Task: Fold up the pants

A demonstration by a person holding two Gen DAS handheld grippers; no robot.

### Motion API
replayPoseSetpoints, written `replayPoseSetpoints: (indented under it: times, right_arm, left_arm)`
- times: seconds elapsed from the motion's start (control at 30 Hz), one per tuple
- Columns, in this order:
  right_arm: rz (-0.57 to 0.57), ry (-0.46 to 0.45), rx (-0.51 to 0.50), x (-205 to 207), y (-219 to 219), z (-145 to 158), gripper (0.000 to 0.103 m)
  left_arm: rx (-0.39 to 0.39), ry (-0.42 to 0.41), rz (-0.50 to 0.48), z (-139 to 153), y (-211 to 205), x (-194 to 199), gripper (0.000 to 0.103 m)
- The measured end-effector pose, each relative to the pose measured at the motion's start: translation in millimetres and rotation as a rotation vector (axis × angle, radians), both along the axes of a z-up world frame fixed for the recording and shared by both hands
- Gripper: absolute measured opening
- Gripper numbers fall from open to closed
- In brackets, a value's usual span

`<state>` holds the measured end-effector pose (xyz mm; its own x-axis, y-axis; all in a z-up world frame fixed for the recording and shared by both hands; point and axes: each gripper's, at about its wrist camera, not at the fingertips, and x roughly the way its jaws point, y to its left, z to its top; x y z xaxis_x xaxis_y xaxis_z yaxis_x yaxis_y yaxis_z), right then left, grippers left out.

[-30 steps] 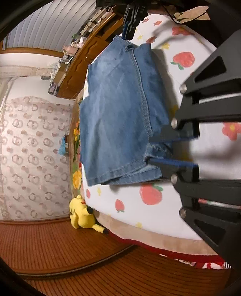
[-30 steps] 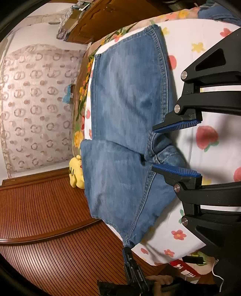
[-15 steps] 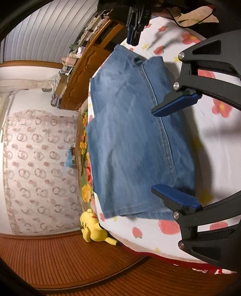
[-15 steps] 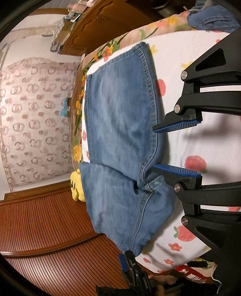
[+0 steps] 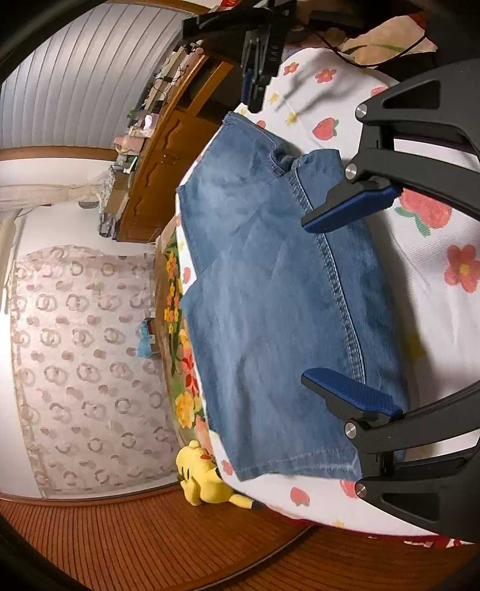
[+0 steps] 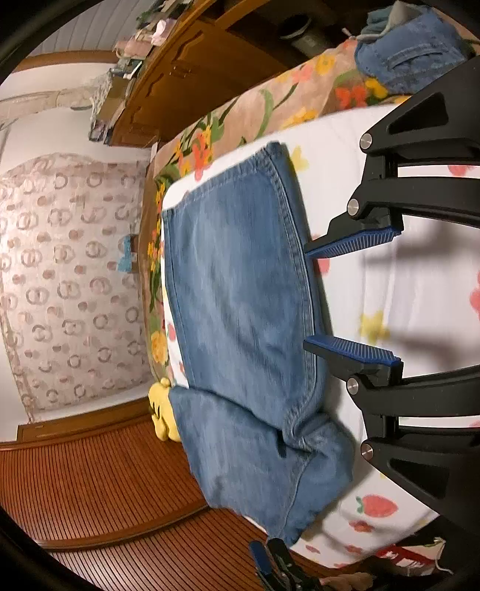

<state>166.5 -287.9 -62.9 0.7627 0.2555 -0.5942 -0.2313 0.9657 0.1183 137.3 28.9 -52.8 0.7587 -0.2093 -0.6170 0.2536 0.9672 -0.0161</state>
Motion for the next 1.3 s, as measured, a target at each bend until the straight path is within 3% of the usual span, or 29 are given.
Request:
replayPoseSetpoints:
  times: [0.47,0.8,1.0,1.07,1.17,1.3]
  right_arm:
    - [-0.103,0.069,-0.008,28.9,-39.8,-4.6,0.046]
    - [-0.168,0.153,0.056,70.3,-67.5,-11.9,0.046]
    - [-0.197,0.156,0.077,84.0,-71.1,-9.9,0.046]
    - [-0.202,0.156,0.068,89.1,-67.0,-10.1,0.041]
    - [-0.205,0.147,0.027,91.6,-61.7,-11.4,0.013]
    - [-0.146,0.109,0.002,88.7,-50.3,-4.8,0.006]
  left_arm:
    - [-0.006,0.100,0.027,-33.4,2.2,18.2,0.076]
    - [-0.006,0.113,0.029,-40.9,1.5,20.0,0.076]
    - [-0.011,0.113,0.029,-41.3,1.6,20.9,0.076]
    - [-0.013,0.114,0.029,-41.8,1.7,21.6,0.076]
    - [-0.013,0.114,0.029,-41.6,1.8,21.8,0.076]
    - [-0.025,0.107,0.031,-39.4,3.4,19.5,0.076]
